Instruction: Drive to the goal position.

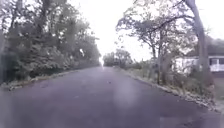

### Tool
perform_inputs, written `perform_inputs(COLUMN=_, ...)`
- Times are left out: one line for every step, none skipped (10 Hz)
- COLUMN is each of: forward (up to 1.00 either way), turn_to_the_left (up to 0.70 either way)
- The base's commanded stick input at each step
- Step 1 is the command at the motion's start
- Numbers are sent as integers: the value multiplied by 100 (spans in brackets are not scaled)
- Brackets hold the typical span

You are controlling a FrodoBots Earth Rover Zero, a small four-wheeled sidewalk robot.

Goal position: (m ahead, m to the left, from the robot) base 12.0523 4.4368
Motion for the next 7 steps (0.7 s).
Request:
perform_inputs(forward=100, turn_to_the_left=0)
perform_inputs(forward=100, turn_to_the_left=0)
perform_inputs(forward=100, turn_to_the_left=0)
perform_inputs(forward=100, turn_to_the_left=0)
perform_inputs(forward=100, turn_to_the_left=0)
perform_inputs(forward=100, turn_to_the_left=0)
perform_inputs(forward=100, turn_to_the_left=0)
